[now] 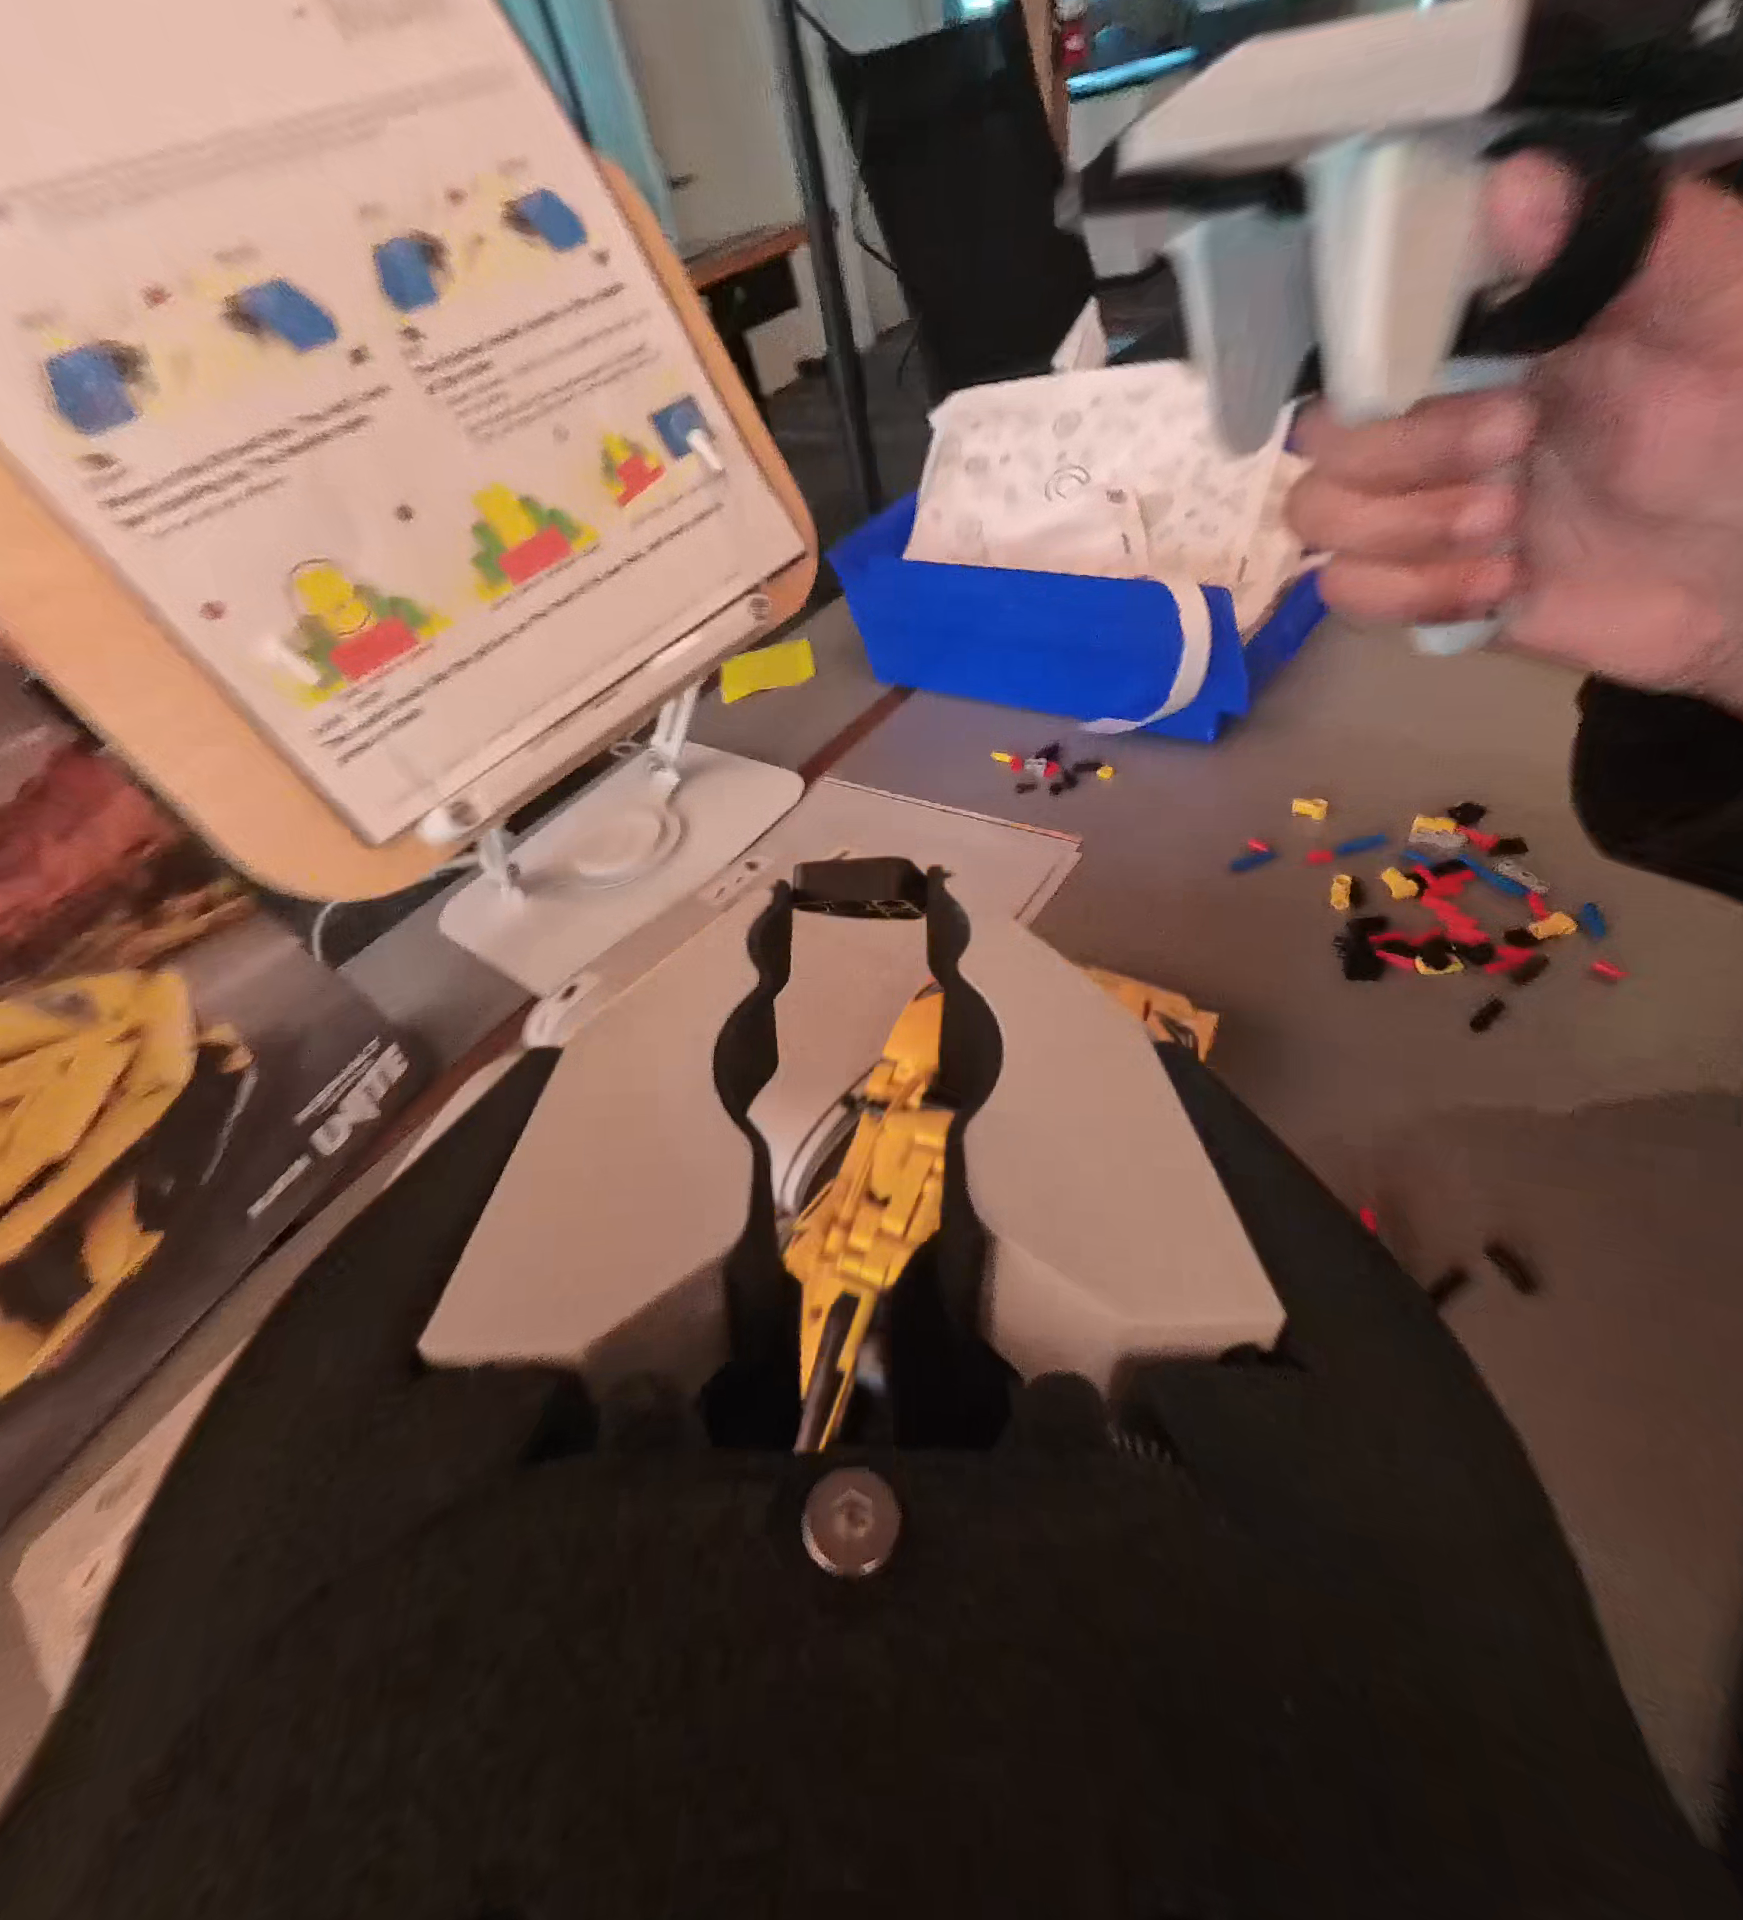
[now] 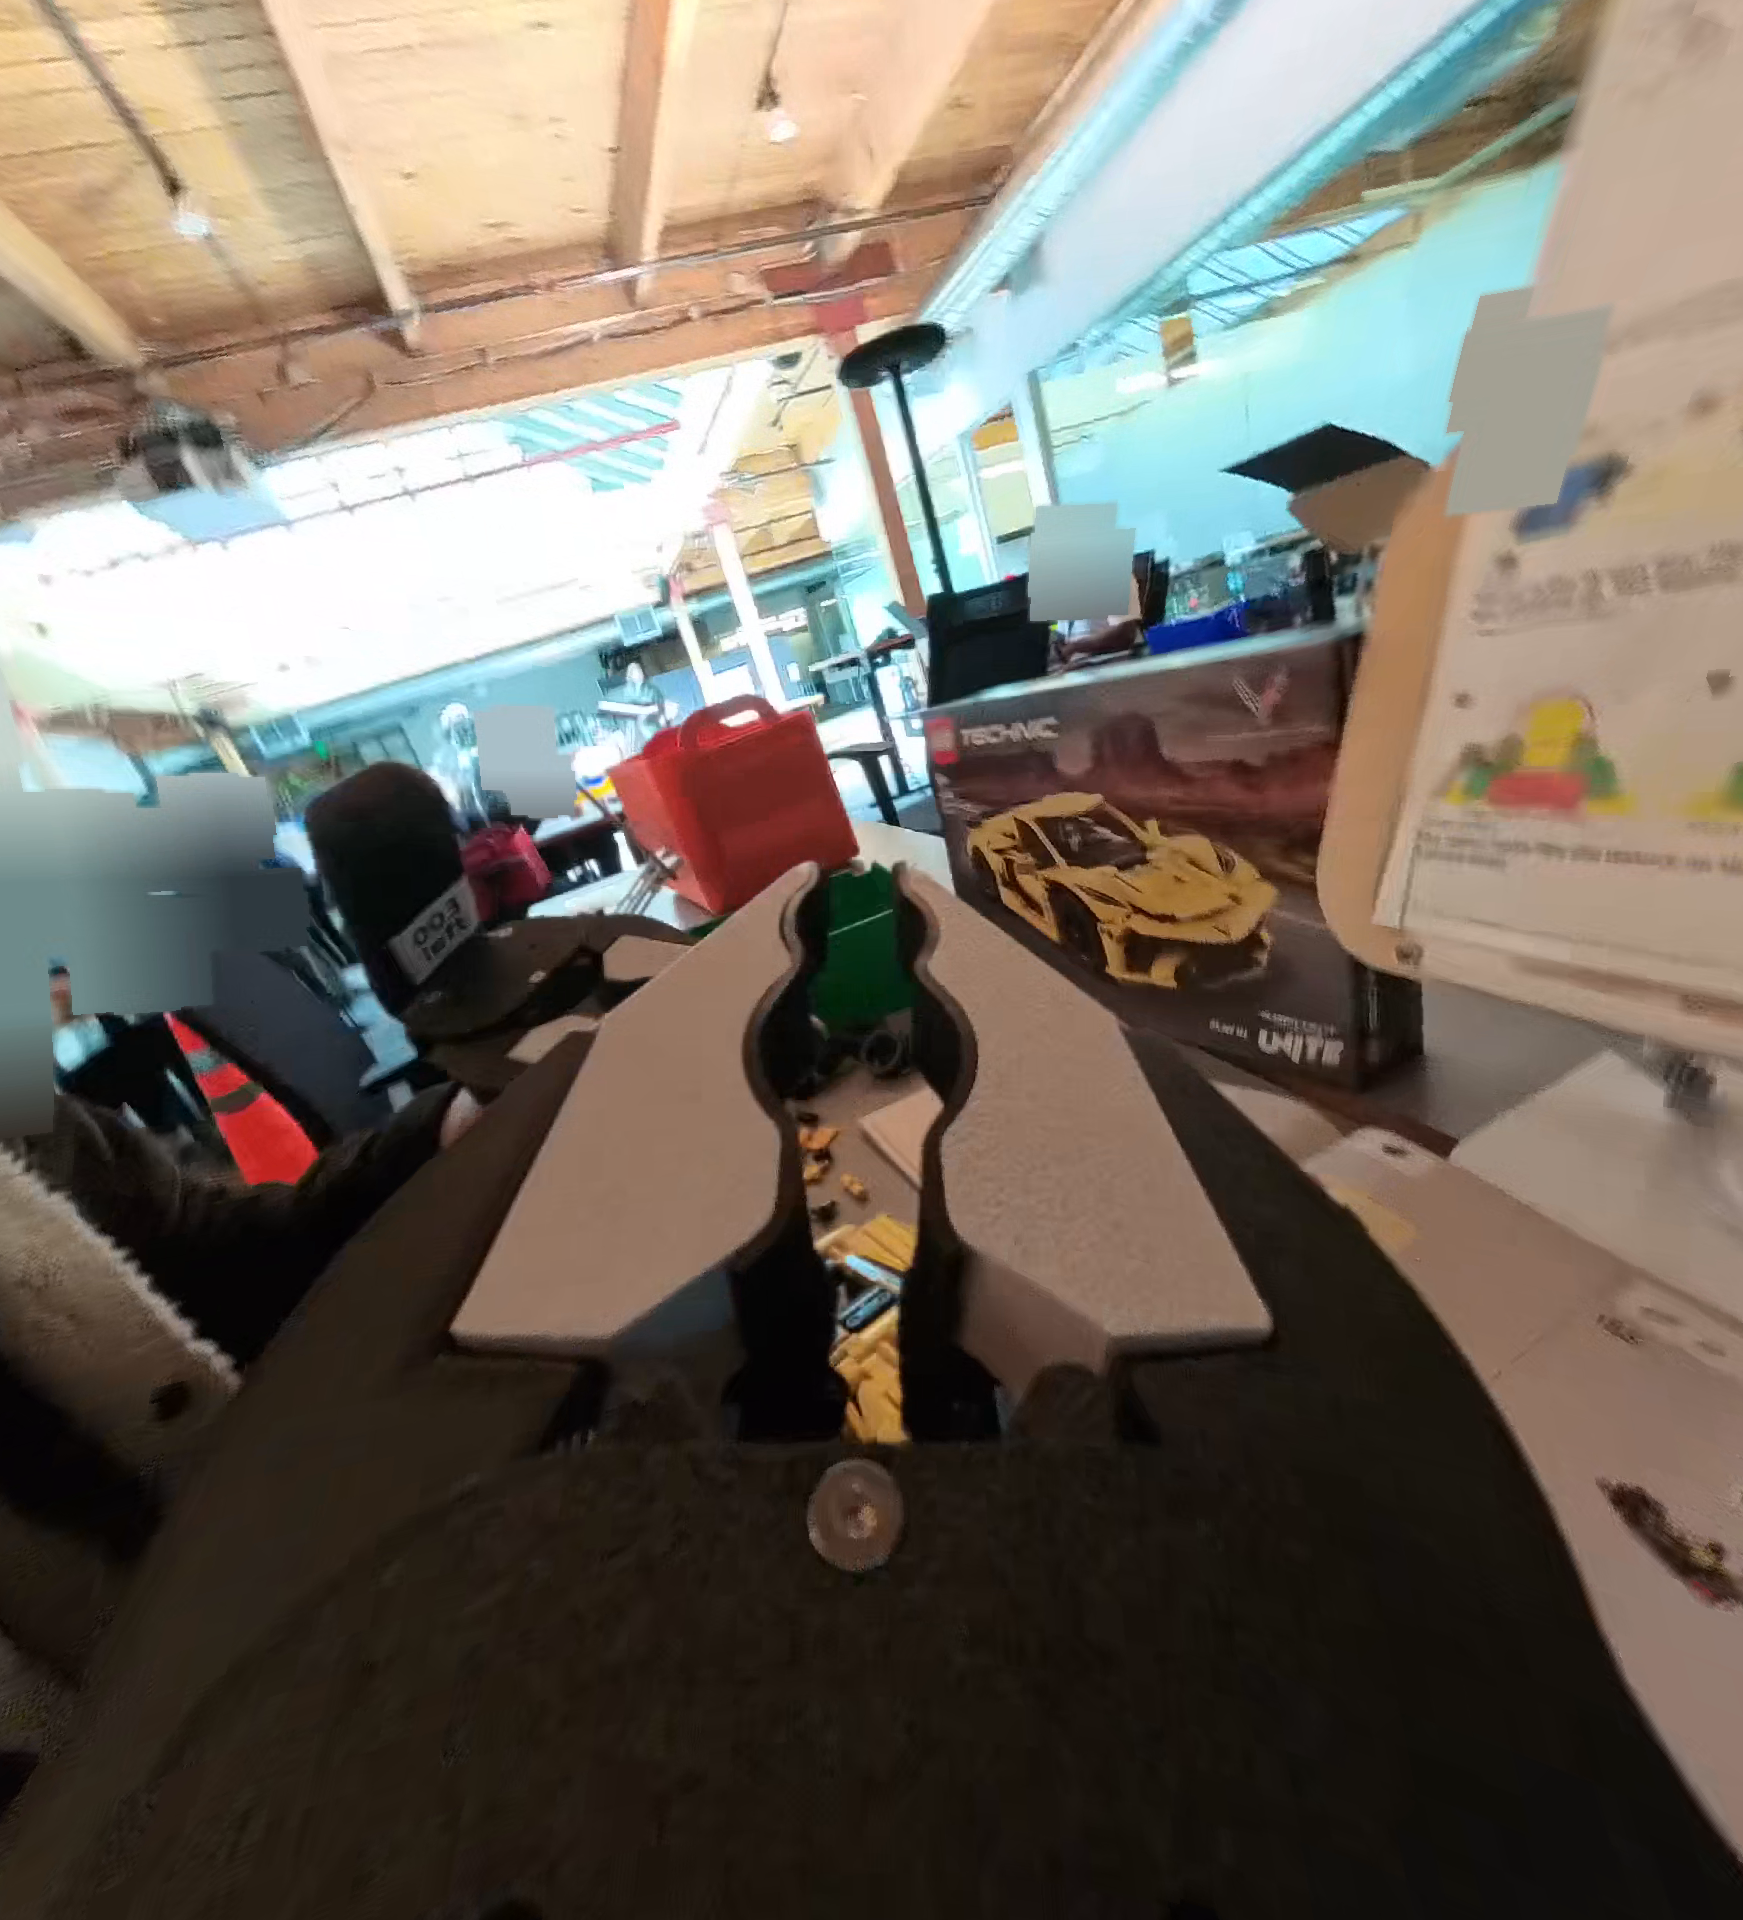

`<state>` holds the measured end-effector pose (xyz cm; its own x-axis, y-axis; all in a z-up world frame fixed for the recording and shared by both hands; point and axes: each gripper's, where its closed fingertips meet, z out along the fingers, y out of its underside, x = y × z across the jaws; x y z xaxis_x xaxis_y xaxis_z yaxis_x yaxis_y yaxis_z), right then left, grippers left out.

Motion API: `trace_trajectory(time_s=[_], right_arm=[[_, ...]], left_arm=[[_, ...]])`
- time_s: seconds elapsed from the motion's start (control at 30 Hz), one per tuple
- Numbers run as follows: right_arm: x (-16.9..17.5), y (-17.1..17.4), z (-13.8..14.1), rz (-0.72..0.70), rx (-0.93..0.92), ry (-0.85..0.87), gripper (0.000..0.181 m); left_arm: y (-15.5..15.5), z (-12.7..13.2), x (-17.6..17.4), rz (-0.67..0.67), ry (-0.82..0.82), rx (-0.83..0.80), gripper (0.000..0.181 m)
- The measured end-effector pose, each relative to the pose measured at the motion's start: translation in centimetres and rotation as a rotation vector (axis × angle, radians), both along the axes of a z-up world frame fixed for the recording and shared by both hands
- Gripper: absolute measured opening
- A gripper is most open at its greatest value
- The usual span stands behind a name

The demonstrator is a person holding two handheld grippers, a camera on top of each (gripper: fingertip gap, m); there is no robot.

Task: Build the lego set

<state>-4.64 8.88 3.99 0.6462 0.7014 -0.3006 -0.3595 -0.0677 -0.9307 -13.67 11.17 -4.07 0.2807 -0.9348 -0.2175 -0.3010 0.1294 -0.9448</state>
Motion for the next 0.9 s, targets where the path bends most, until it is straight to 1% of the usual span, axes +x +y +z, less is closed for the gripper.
trace_trajectory(time_s=[0.07, 0.13, 0.17, 0.2, 0.23, 0.27, 0.33, 0.37, 0.47, 0.6, 0.7, 0.8, 0.9], right_arm=[[1.0, 0.9, -3.0, 0.038, -0.083, 0.168, 0.008], [1.6, 1.2, -6.5, 0.095, -0.211, 0.354, 0.008], [1.5, 1.4, -7.8, 0.131, -0.260, 0.412, 0.008], [1.0, 1.5, -9.0, 0.182, -0.320, 0.429, 0.011], [0.2, 1.5, -10.3, 0.242, -0.392, 0.411, 0.015], [-0.7, 1.1, -11.0, 0.306, -0.442, 0.383, 0.016], [-1.6, 0.3, -10.1, 0.397, -0.426, 0.407, 0.010], [-2.0, 0.0, -9.6, 0.425, -0.404, 0.421, 0.009], [-3.6, -0.8, -10.1, 0.497, -0.429, 0.380, 0.013], [-5.5, -2.3, -9.8, 0.642, -0.449, 0.388, 0.014], [-6.4, -3.8, -9.7, 0.763, -0.480, 0.399, 0.015], [-7.1, -5.0, -9.2, 0.883, -0.521, 0.444, 0.013], [-7.5, -5.8, -9.1, 0.958, -0.559, 0.460, 0.010]], left_arm=[[0.0, -1.8, 2.4, -0.009, 0.020, -0.041, 0.025], [-0.7, -3.5, 4.0, -0.029, -0.034, -0.080, 0.025], [-1.0, -4.3, 4.5, -0.031, -0.068, -0.086, 0.025], [-1.4, -5.0, 4.9, -0.044, -0.090, -0.082, 0.025], [-2.0, -5.3, 5.1, -0.070, -0.094, -0.058, 0.025], [-2.4, -5.1, 5.0, -0.084, -0.103, -0.011, 0.025], [-2.4, -3.8, 4.4, -0.072, -0.175, 0.086, 0.025], [-2.7, -3.3, 4.2, -0.090, -0.211, 0.095, 0.025], [-4.2, -2.3, 3.8, -0.211, -0.292, 0.009, 0.025], [-6.1, -1.0, 3.3, -0.372, -0.390, -0.075, 0.025], [-7.0, -0.9, 3.0, -0.459, -0.400, -0.111, 0.025], [-8.2, -1.2, 3.2, -0.537, -0.368, -0.116, 0.025], [-9.0, -1.1, 3.1, -0.570, -0.371, -0.097, 0.025]])
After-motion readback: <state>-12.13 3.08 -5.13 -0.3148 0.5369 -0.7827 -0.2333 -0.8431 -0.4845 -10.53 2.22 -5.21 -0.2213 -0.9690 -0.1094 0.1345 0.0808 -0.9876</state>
